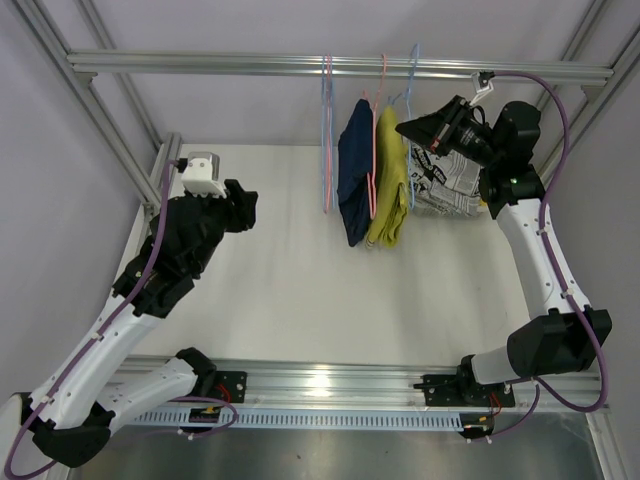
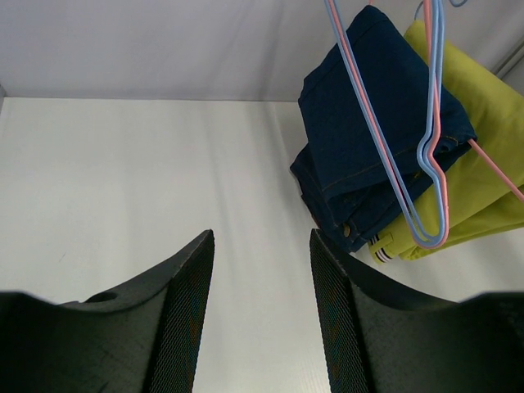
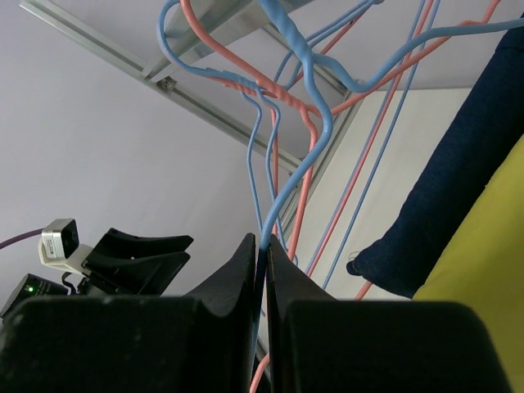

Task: Remove the trousers from the hanger
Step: Pick up the hanger from the clothesline.

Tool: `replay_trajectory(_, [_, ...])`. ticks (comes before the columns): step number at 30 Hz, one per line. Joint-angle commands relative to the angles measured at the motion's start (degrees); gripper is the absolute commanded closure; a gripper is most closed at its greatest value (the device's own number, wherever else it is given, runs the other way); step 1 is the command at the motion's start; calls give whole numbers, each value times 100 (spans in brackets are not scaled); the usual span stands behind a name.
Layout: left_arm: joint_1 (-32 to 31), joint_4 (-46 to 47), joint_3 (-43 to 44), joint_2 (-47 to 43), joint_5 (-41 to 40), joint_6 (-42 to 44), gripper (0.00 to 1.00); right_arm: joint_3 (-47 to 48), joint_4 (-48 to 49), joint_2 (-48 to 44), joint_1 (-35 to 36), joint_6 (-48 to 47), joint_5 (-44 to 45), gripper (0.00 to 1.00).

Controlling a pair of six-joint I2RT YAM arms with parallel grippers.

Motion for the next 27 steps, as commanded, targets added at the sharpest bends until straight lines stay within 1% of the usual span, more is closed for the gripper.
replay_trajectory(1, [37,132,91,28,75,77,45,592,1405,-313,-7,-278,186,100])
replay_trajectory(10, [37,123,91,45,137,68,45,785,1238,-410,-50,-296,195,100])
replay_trajectory(17, [29,105,91,45,189,68,45,715,782,-823,-59,-498,266,100])
replay_trajectory(22, [-59,105,82,19,137,94,45,197,614,-1385,-59,-638,371,100])
replay_trajectory(27, [-524,149,47,-43,-188,287,45,-347,315,-2009,-33,-682,511,100])
